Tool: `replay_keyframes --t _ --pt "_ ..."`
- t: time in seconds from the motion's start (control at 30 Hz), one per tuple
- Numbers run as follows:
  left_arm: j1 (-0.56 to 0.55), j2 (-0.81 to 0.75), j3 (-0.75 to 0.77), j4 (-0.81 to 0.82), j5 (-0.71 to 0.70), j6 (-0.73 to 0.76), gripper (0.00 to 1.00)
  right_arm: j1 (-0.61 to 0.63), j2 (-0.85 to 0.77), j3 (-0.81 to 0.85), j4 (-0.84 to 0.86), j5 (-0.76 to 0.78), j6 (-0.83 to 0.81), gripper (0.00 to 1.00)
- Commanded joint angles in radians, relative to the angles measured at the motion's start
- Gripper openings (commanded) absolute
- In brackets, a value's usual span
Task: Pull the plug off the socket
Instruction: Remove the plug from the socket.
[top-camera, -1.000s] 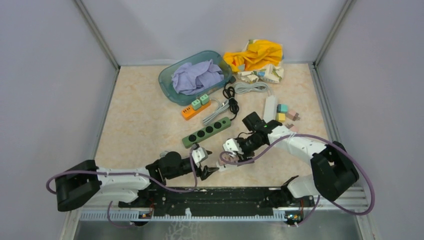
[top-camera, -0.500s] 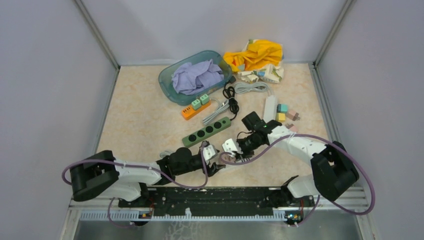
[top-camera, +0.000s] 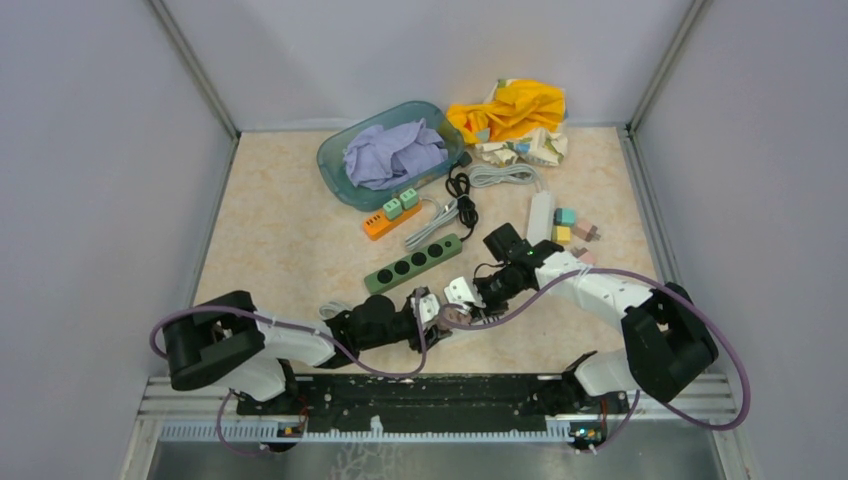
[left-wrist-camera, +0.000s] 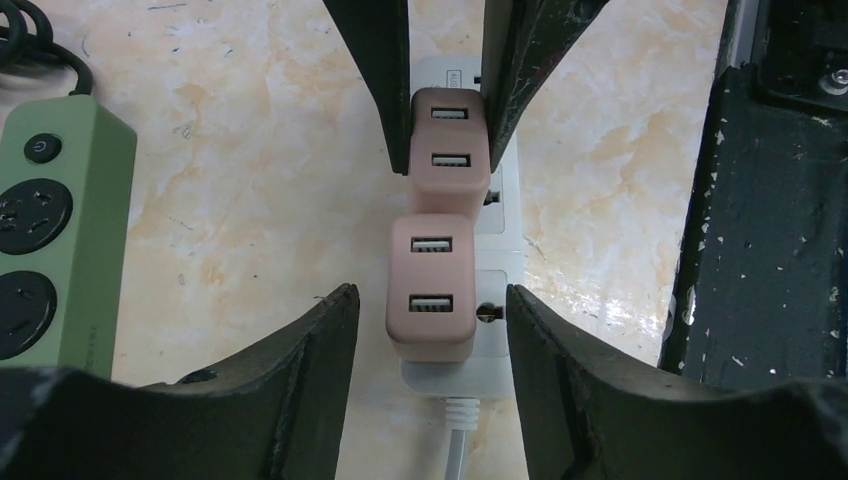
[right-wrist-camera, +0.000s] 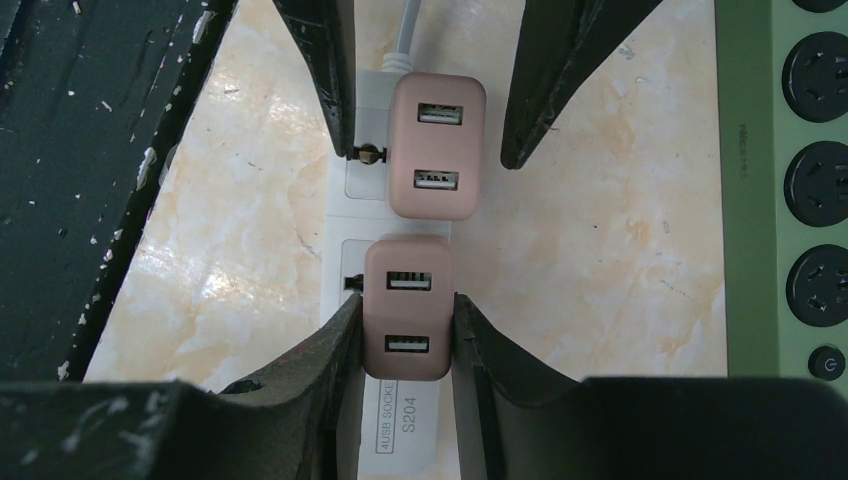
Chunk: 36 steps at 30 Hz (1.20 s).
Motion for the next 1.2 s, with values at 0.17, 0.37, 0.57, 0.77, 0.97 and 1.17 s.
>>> replay_keyframes --t 0.17,0.37,0.57,0.77,0.97,1.17 --pt "0.004 0.085 0.066 0.052 0.026 0.024 0.36 0.015 -0.017 0.037 0.010 -0.024 0.010 0.03" --pt "0.004 0.093 0.060 0.034 0.033 0.038 0.01 0.014 -0.020 0.046 0.020 -0.058 0.040 0.00" --pt "0.005 0.109 0.037 0.045 0.036 0.029 0.01 0.039 -0.035 0.028 0.085 -0.198 0.108 0.00" --pt "0.005 0.106 0.012 0.062 0.034 0.014 0.01 0.003 -0.035 0.048 0.132 -0.114 0.187 0.00" --pt "0.005 0.094 -0.012 0.075 0.026 0.014 0.00 -0.057 -0.061 0.031 0.026 -0.181 0.028 0.00" --pt "0.005 0.107 0.002 0.076 0.034 0.015 0.01 0.021 -0.033 0.018 0.054 -0.224 0.036 0.00"
